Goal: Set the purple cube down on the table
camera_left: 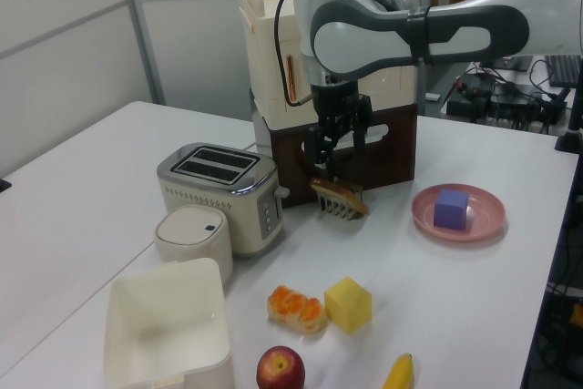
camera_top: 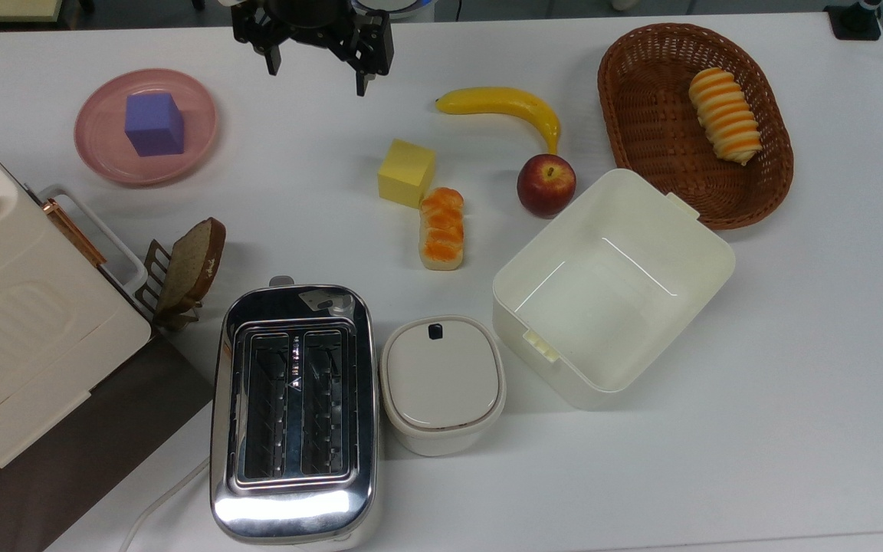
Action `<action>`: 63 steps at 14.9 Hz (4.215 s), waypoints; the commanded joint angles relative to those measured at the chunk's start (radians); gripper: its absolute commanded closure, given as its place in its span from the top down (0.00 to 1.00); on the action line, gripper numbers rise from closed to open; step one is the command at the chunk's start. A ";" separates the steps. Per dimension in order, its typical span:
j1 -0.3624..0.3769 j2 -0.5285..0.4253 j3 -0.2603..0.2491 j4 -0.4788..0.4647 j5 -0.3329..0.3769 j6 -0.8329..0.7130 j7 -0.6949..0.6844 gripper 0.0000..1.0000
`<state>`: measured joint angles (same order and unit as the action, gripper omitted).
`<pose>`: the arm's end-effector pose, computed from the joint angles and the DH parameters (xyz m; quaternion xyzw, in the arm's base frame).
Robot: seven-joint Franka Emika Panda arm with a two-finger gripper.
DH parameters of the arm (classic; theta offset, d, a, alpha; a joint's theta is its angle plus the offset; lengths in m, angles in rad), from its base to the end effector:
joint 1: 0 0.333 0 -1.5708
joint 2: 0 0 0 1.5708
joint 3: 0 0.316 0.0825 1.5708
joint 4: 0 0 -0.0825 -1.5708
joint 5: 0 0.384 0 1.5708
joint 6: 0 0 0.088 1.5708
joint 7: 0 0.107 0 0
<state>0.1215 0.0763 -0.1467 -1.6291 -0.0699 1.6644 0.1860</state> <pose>0.5810 -0.0187 0.5623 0.9938 -0.1013 -0.0168 0.0418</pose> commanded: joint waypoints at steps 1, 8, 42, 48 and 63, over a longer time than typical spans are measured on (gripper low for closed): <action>-0.017 -0.009 -0.052 0.018 0.015 -0.067 -0.088 1.00; -0.017 -0.004 -0.310 -0.057 0.016 -0.061 -0.486 1.00; 0.064 0.077 -0.375 -0.210 0.117 0.161 -0.687 0.03; 0.176 0.115 -0.315 -0.247 0.117 0.199 -0.518 0.12; 0.026 -0.044 -0.007 -0.160 -0.015 0.082 -0.120 1.00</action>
<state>0.2601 0.1422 -0.3017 -1.8127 -0.0471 1.8429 -0.0197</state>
